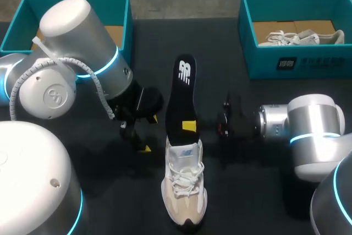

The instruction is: Take the shoe out of the shoebox, open the shoe tongue, remove and reinsert the insole, then place the shoe into the shoebox

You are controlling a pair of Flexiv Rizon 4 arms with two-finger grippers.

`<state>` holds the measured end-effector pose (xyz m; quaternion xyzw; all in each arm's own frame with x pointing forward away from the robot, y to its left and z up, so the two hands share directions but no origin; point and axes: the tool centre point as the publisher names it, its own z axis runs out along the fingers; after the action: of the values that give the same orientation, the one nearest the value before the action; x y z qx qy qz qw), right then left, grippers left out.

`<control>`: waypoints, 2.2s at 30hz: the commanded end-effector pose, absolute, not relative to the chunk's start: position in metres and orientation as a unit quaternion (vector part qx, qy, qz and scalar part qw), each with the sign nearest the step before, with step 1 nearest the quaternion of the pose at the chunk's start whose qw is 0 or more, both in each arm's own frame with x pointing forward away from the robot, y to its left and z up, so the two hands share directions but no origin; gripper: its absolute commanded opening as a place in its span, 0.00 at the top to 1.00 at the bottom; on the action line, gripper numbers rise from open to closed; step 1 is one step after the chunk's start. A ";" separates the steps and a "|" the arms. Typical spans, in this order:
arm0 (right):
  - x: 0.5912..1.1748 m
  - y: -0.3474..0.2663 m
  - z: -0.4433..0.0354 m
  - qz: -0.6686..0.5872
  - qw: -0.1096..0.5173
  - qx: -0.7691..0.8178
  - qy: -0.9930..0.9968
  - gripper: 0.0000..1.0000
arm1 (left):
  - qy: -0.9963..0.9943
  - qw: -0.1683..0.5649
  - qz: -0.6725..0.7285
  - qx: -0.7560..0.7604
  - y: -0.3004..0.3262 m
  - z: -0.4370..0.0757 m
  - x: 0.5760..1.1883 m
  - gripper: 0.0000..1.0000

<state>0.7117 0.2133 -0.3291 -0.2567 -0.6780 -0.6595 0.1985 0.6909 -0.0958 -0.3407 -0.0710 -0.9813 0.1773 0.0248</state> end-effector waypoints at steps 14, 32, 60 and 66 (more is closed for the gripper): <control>0.697 0.220 -0.339 -0.647 0.213 -0.273 -0.680 1.00 | -0.981 0.024 0.177 -0.071 -0.097 -0.342 0.690 0.00; 0.682 0.219 -0.350 -0.621 0.247 -0.283 -0.688 1.00 | -0.981 0.024 0.177 -0.071 -0.097 -0.342 0.690 0.00; 0.684 0.218 -0.348 -0.615 0.256 -0.271 -0.695 1.00 | -0.981 0.024 0.177 -0.071 -0.097 -0.342 0.690 0.00; 0.686 0.216 -0.346 -0.618 0.253 -0.264 -0.696 1.00 | -0.981 0.024 0.177 -0.071 -0.097 -0.342 0.690 0.00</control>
<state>0.6847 0.2174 -0.3453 -0.2658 -0.6952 -0.6189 0.2510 0.6908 -0.0958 -0.3407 -0.0710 -0.9813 0.1773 0.0248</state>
